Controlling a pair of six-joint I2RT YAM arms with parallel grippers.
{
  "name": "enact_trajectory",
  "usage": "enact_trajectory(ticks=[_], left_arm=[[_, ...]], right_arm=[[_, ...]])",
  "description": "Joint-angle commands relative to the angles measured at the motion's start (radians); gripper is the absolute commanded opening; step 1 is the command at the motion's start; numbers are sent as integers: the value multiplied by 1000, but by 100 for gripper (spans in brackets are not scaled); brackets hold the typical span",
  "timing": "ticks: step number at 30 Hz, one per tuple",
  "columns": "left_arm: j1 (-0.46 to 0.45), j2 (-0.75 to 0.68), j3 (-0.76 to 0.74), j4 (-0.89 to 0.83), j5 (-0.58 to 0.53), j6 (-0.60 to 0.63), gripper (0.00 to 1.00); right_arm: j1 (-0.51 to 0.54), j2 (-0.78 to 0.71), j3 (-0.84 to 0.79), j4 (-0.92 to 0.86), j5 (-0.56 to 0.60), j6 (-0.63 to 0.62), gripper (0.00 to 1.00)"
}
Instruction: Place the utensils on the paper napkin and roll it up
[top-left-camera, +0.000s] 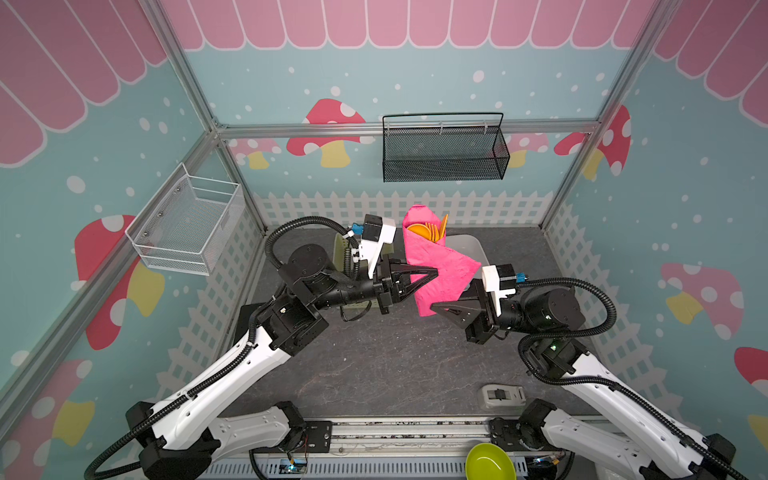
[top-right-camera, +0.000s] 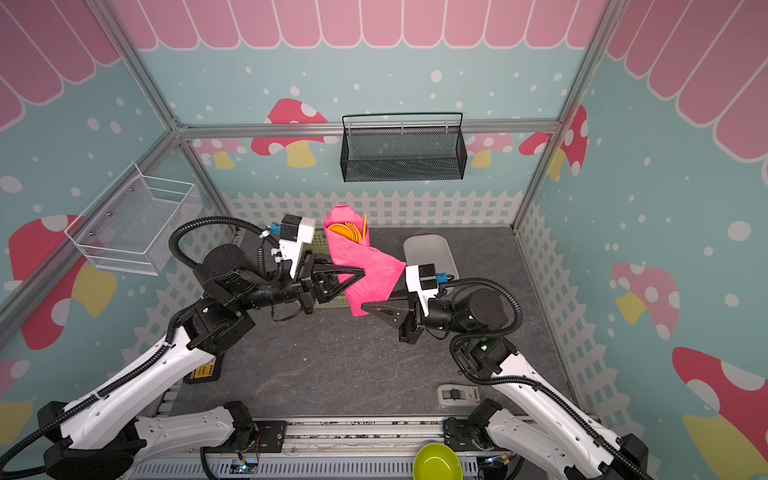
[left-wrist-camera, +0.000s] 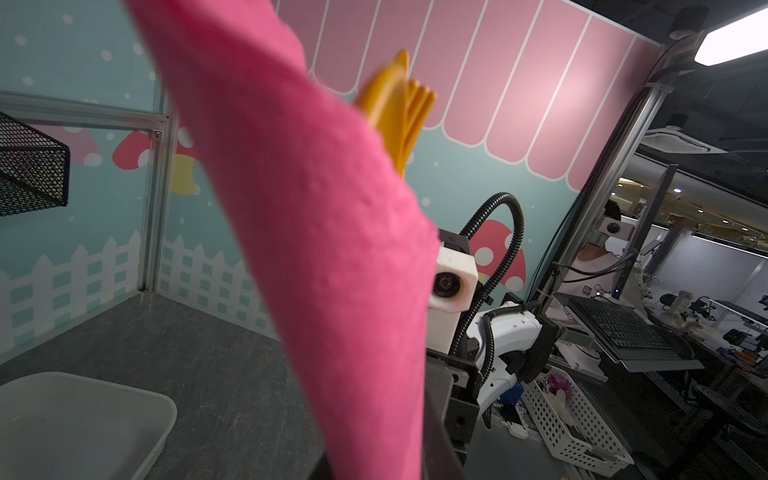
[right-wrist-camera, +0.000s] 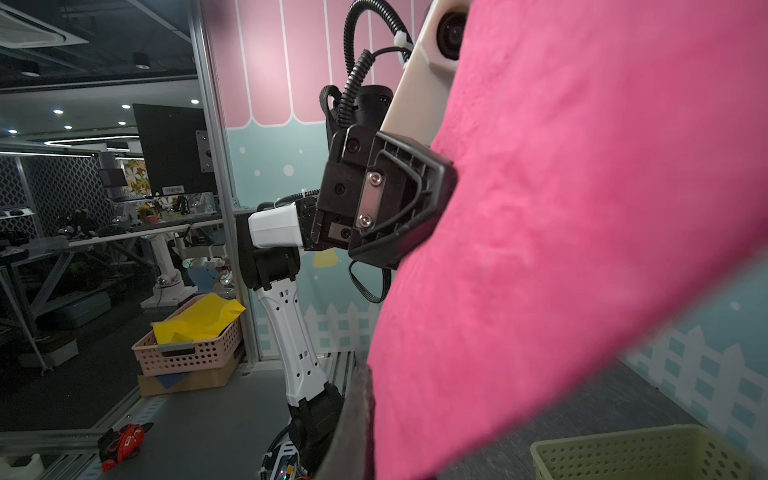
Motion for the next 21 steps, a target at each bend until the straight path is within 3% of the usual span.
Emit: enact_trajectory(ticks=[1, 3, 6, 14, 17, 21], left_arm=[[0, -36, 3, -23, -73, 49, 13], [1, -43, 0, -54, -120, 70, 12], [1, -52, -9, -85, -184, 91, 11], [1, -63, -26, -137, -322, 124, 5], [3, -55, -23, -172, -371, 135, 0], [6, -47, -30, -178, -344, 151, 0]], right_arm=[[5, -23, 4, -13, 62, -13, 15], [5, -37, -7, -25, 108, -11, 28], [5, -63, -12, -84, 193, -22, 39], [5, -159, -8, -234, 434, -55, 44], [5, -177, 4, -232, 413, -67, 41], [5, -134, 70, -231, 273, -93, 38]])
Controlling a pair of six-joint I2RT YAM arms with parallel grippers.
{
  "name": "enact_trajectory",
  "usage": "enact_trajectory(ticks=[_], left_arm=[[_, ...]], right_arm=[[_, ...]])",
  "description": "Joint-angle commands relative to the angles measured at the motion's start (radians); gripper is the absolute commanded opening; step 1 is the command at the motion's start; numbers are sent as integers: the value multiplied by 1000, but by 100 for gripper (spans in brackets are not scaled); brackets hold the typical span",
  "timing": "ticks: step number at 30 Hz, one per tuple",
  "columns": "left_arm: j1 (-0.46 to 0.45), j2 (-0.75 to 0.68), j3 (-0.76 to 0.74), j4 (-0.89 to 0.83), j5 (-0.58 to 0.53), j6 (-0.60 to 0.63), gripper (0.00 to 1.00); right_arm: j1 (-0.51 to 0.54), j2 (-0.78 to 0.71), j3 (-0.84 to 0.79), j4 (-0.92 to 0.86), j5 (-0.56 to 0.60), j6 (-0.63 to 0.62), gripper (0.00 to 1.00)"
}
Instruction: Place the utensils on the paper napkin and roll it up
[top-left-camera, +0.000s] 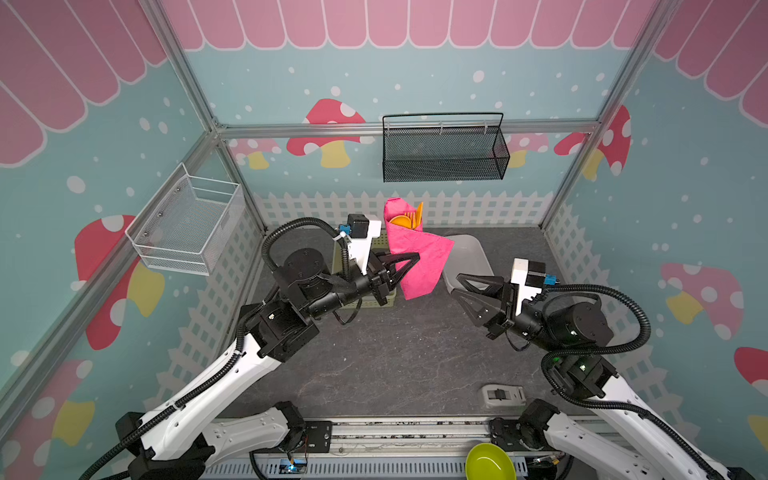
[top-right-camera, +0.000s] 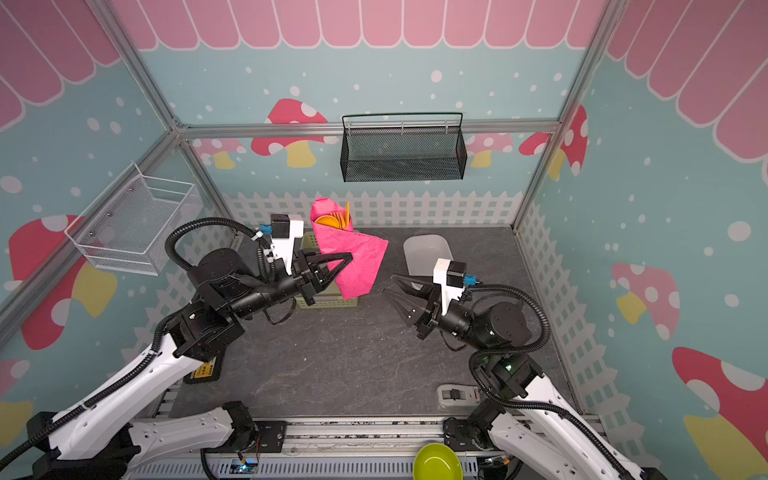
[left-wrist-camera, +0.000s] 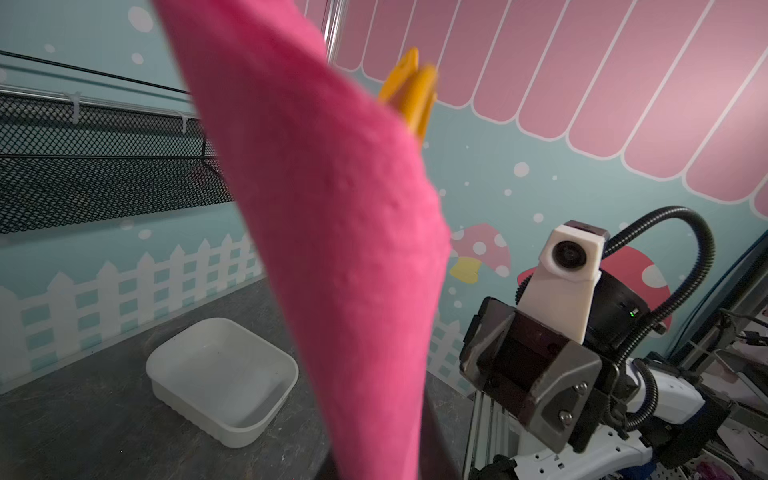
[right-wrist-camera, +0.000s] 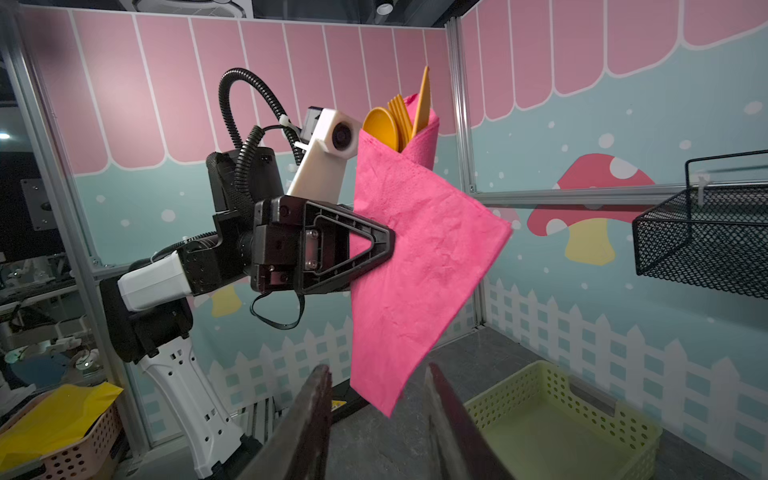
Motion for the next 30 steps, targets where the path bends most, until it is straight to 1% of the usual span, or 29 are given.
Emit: enact_trajectory(ticks=[1, 4, 7, 10, 19, 30], left_arm=[[4, 3, -19, -23, -1, 47, 0], [4, 8, -31, -8, 42, 54, 0], [4, 11, -32, -2, 65, 54, 0], [4, 12, -33, 5, 91, 54, 0], [4, 20, -44, 59, 208, 49, 0], [4, 23, -45, 93, 249, 39, 0]], right_arm=[[5, 38, 71, -6, -105, -39, 38], [5, 91, 126, -28, -156, -47, 38], [5, 128, 159, -45, -171, -58, 40], [5, 156, 183, -63, -158, -69, 42], [5, 182, 195, -102, -121, -87, 42], [5, 183, 188, -102, -120, -86, 42]])
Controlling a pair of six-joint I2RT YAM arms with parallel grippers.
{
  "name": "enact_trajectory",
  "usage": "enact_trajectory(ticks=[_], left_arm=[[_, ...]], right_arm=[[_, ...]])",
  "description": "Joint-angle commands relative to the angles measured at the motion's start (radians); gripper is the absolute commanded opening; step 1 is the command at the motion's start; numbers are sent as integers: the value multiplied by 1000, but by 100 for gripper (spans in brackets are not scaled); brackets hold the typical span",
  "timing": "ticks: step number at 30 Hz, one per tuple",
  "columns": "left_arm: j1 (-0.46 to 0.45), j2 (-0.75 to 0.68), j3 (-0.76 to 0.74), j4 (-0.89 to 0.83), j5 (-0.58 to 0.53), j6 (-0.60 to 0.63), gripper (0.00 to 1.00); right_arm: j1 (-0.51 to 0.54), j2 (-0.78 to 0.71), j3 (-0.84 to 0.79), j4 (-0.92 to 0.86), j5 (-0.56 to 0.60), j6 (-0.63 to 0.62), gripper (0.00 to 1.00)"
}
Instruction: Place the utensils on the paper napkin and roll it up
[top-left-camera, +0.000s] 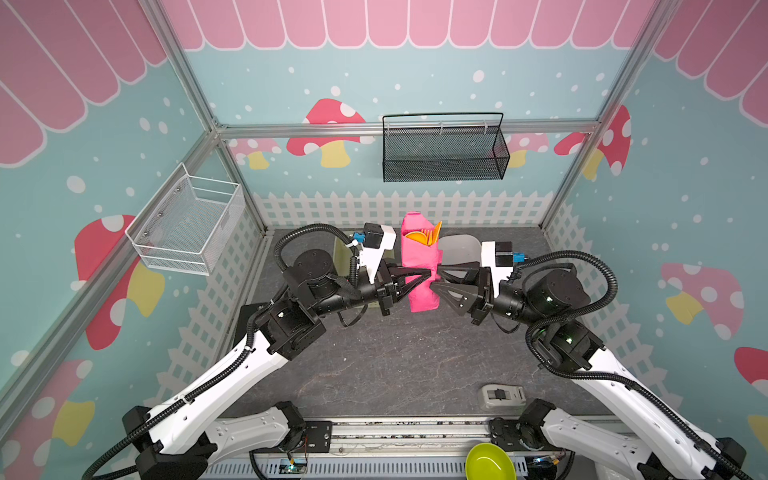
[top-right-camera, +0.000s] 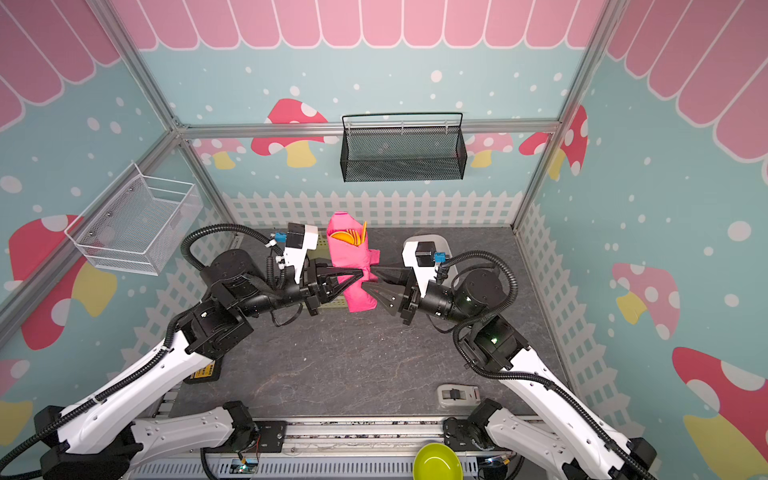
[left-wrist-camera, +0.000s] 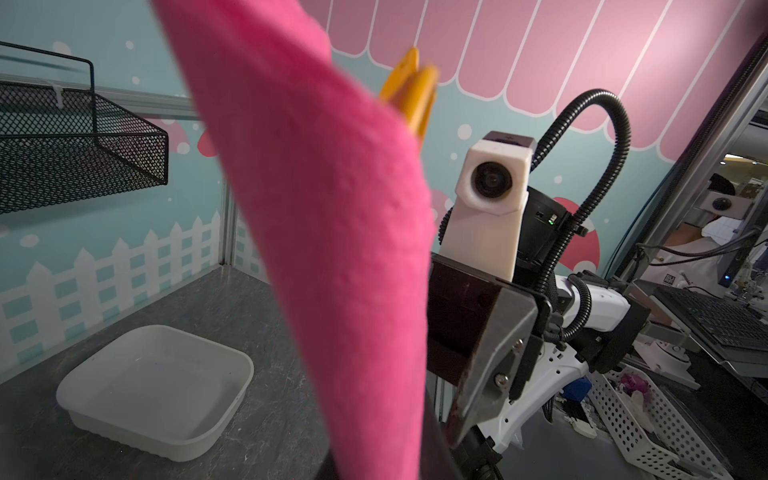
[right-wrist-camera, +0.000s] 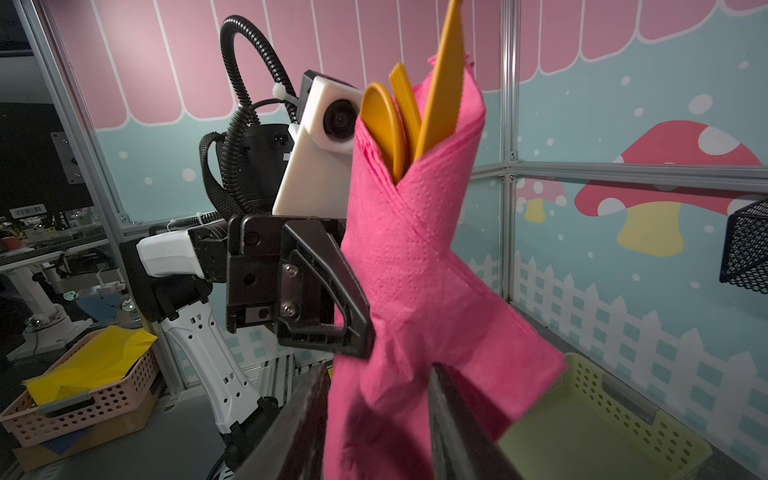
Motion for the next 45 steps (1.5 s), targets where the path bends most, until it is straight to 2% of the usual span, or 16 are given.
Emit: enact_trajectory(ticks=[1, 18, 40, 43, 45], left_arm=[[4, 3, -8, 40, 38, 13, 0], [4, 22, -6, 105, 93, -31, 0], [3, 63, 4, 197, 279, -114, 0], [3, 66, 3, 197, 283, -119, 0], [3, 61, 0, 189, 269, -113, 0]], right_arm=[[5, 0, 19, 3, -2, -23, 42], [5, 8, 12, 23, -99, 5, 40], [5, 18, 3, 50, -117, 13, 33], [5, 16, 3, 50, -118, 13, 29], [5, 16, 5, 52, -122, 13, 21]])
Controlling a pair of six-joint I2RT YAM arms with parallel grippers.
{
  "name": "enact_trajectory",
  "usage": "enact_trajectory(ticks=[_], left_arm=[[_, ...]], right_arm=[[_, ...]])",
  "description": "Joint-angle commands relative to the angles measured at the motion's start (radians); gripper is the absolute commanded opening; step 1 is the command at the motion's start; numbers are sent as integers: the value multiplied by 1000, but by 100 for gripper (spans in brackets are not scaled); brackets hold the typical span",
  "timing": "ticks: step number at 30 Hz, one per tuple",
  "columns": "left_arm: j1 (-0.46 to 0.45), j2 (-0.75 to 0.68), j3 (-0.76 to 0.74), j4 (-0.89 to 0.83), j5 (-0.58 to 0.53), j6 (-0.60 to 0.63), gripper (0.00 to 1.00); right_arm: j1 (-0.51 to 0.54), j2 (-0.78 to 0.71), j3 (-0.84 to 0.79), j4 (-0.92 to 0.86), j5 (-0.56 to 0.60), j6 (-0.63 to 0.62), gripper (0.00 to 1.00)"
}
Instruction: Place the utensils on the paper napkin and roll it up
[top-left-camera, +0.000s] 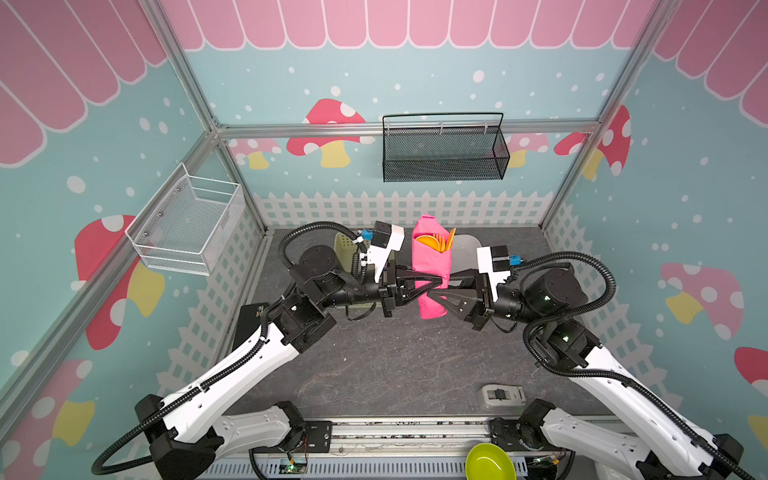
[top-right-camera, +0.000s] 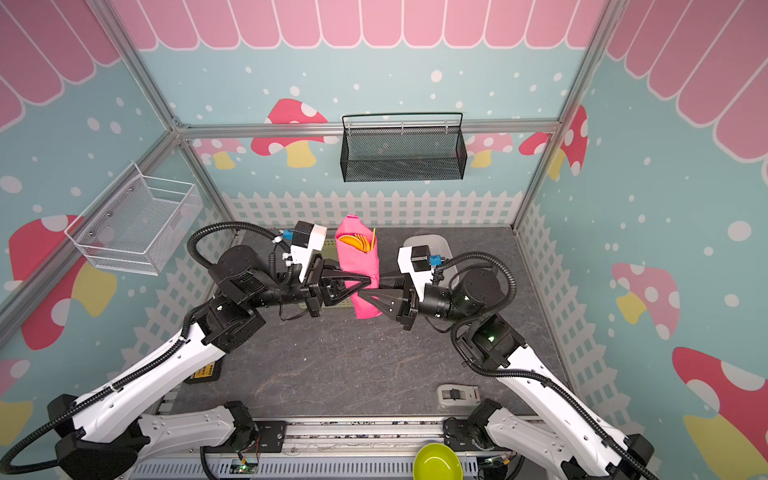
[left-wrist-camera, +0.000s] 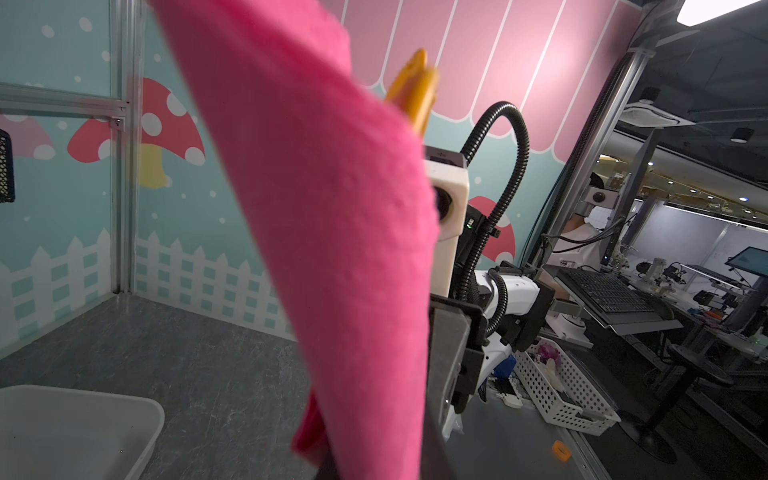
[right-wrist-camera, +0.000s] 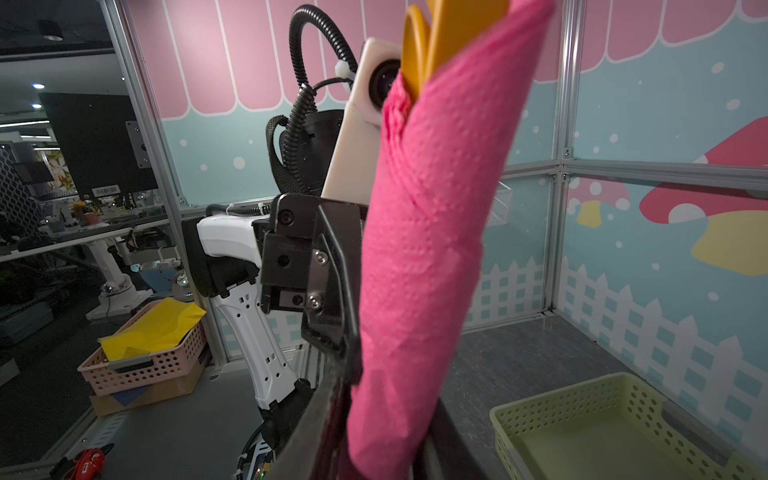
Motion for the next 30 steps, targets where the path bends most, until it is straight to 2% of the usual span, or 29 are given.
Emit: enact_trajectory(ticks=[1, 3, 5, 7, 8, 13, 18, 21, 23, 30], left_arm=[[-5, -4, 1, 11, 35, -3, 0], [-5, -12, 1, -7, 8, 12, 0], [-5, -22, 1, -31, -34, 27, 0], [-5, -37, -5, -52, -93, 42, 5], [-5, -45, -9, -60, -114, 47, 9], [-5, -95, -47, -63, -210, 63, 46], [-4, -129, -72, -64, -270, 71, 65], [-2, -127, -73, -69, -253, 75, 74], [-1, -114, -67, -64, -211, 73, 75], [-2, -50, -43, 45, 18, 11, 80]], right_arm=[[5, 0, 5, 22, 8, -15, 17], [5, -3, 4, 21, 11, -17, 12], [5, -8, 2, 22, 21, -15, 10], [5, -18, -5, 22, 35, -20, 8], [5, -23, -7, 22, 43, -21, 7], [5, -44, -14, 18, 77, -31, 3], [4, -50, -14, 22, 79, -35, 2], [4, -50, -14, 32, 53, -37, 0], [5, -51, -15, 47, 21, -34, 0], [5, -34, -18, 111, -141, -13, 0]])
